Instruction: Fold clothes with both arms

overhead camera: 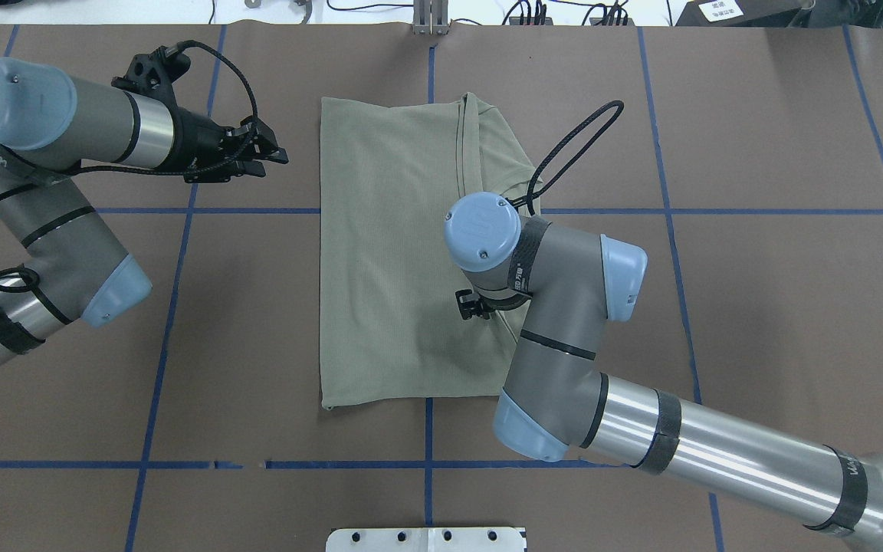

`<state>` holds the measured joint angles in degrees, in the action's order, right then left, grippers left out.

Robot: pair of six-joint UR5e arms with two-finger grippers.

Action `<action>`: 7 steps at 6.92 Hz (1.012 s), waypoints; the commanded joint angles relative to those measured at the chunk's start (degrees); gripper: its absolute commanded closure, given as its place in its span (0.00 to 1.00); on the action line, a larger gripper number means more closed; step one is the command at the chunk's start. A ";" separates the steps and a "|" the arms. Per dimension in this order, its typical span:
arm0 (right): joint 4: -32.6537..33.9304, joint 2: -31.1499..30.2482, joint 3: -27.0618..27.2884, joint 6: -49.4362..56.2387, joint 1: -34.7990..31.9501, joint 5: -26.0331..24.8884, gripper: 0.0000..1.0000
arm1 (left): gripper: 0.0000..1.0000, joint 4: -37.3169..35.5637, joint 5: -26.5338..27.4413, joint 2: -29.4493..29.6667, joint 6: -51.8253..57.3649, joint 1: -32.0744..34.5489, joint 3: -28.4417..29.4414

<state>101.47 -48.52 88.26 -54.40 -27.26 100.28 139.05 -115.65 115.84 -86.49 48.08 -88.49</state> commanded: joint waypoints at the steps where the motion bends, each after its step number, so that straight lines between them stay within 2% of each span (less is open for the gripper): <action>1: -0.13 -1.30 -0.11 3.31 -3.22 2.53 0.00 | 0.50 -0.01 -0.10 0.00 0.00 0.00 0.07; 2: -0.30 -5.40 1.54 6.64 -5.24 2.90 0.00 | 0.50 -0.01 -0.10 0.00 0.00 0.00 -0.02; 3: -0.31 -12.92 8.69 11.03 -6.13 2.65 0.00 | 0.50 -0.09 -0.10 0.00 0.00 0.00 -0.10; 4: 1.52 -13.09 11.29 11.42 -6.40 2.82 0.00 | 0.50 -0.09 -0.10 0.09 0.00 0.00 -0.10; 6: 1.37 -5.48 5.29 8.11 -6.23 2.91 0.00 | 0.50 -1.40 -0.10 0.00 0.00 0.00 -1.24; 7: 1.19 -5.18 7.08 1.65 -6.06 2.91 0.00 | 0.50 -4.28 -0.10 0.17 -0.09 -0.17 -3.16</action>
<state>102.88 -55.30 95.14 -47.14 -33.43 103.17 137.24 -115.75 115.89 -86.51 48.03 -89.90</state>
